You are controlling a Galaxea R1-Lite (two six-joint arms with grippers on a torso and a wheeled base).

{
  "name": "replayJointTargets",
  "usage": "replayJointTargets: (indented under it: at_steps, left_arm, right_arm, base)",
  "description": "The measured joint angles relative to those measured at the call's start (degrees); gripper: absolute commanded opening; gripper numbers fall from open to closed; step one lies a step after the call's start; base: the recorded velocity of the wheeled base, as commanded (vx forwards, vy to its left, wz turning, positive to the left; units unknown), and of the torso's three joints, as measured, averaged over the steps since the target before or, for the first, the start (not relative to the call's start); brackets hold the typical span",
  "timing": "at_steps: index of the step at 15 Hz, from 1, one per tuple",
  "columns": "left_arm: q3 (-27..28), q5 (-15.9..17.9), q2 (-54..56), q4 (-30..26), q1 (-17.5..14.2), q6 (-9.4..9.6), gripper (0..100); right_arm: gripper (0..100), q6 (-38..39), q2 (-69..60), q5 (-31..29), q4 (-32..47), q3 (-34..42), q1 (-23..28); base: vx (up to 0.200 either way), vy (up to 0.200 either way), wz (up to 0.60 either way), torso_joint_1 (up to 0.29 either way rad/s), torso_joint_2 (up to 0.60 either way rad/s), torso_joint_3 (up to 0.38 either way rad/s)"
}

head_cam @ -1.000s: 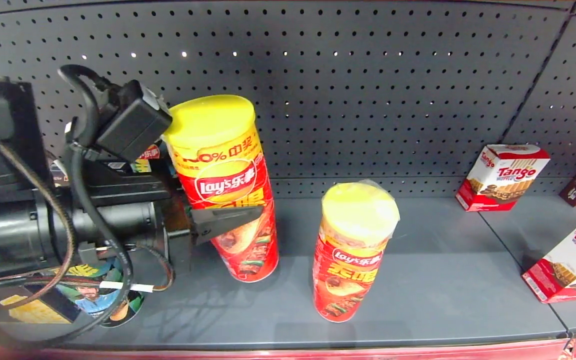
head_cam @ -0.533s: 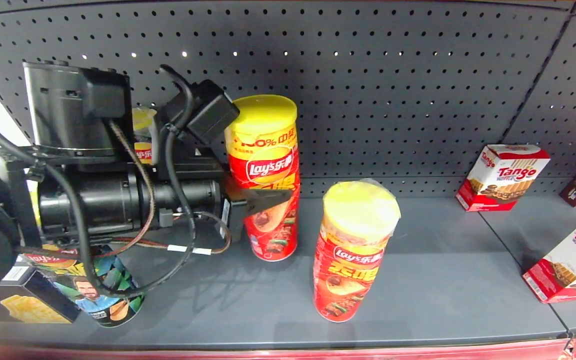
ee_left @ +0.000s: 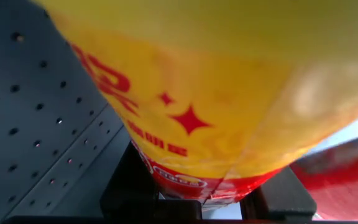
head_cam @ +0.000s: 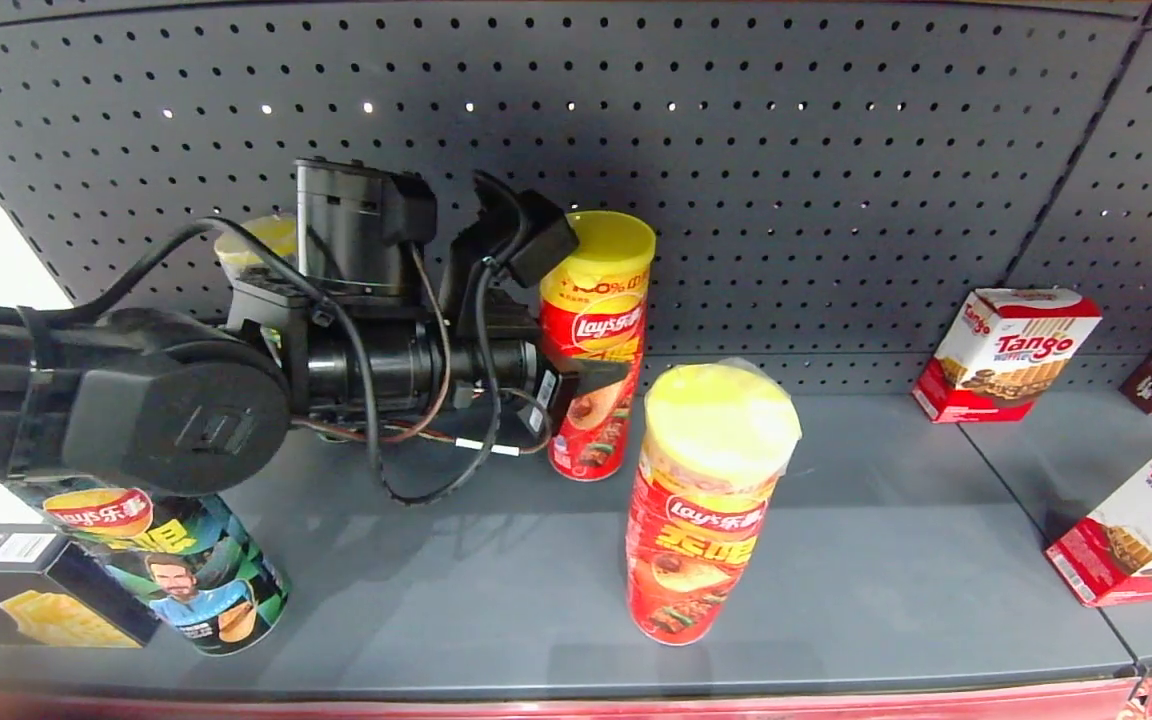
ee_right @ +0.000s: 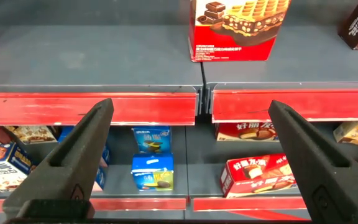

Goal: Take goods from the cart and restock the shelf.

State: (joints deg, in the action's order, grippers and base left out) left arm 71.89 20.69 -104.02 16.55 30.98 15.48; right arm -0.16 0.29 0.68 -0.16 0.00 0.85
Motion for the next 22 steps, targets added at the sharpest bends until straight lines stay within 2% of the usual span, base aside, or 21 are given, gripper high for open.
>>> replayJointTargets:
  at_steps: [9,13,19,20,22]
  left_arm:
    - [6.1,0.5,-7.0,1.2,-0.2,-0.44,0]
    - [6.8,0.5,-9.0,4.0,0.0,-0.44,0]
    - [6.8,0.4,-10.6,4.4,0.3,-0.44,0]
    - [6.8,0.2,-10.8,5.0,0.3,-0.4,100]
    - [6.5,0.1,-11.0,5.5,0.3,-0.38,100]
  right_arm:
    - [100,0.0,0.0,0.0,0.0,0.0,0.0]
    - [100,0.0,0.0,0.0,0.0,0.0,0.0]
    - [100,0.0,0.0,0.0,0.0,0.0,0.0]
    - [100,0.0,0.0,0.0,0.0,0.0,0.0]
    - [100,0.0,0.0,0.0,0.0,0.0,0.0]
  base:
    - [0.0,0.0,0.0,0.0,0.0,0.0]
    - [0.0,0.0,0.0,0.0,0.0,0.0]
    - [0.0,0.0,0.0,0.0,0.0,0.0]
    - [0.0,0.0,0.0,0.0,0.0,0.0]
    - [0.0,0.0,0.0,0.0,0.0,0.0]
